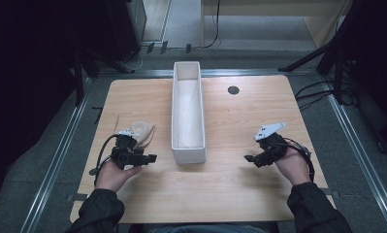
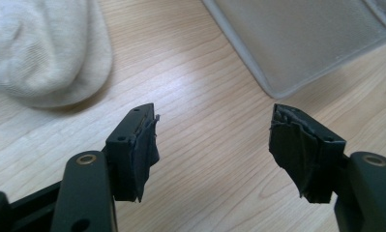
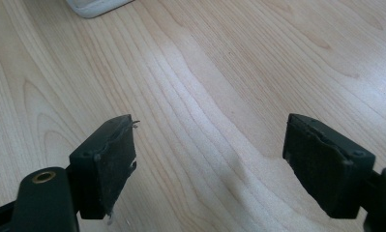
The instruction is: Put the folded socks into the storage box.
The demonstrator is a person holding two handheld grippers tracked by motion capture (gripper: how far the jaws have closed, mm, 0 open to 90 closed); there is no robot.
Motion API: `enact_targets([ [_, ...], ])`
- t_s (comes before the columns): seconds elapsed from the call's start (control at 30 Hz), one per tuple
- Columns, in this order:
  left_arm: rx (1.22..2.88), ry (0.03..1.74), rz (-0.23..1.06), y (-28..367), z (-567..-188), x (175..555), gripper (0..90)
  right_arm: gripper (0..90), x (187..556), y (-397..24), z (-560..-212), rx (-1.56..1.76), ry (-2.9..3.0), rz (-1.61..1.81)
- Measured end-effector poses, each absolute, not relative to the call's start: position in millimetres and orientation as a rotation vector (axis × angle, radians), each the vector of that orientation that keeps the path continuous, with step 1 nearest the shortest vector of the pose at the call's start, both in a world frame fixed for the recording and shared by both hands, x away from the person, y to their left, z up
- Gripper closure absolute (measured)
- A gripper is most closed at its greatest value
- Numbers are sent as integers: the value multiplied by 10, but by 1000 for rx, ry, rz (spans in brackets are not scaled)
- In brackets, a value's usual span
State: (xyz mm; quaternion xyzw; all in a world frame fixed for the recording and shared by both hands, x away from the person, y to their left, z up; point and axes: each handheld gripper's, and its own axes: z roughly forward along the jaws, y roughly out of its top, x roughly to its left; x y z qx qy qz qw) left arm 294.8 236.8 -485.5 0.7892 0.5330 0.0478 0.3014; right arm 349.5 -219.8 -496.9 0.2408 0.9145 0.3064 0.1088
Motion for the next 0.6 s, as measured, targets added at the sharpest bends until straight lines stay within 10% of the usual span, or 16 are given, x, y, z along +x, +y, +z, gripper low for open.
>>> enact_targets([
  [0.6,2058,1590,190,2512,-4698,3314,285,186,3484,-2193,-4998,704,2712,879],
])
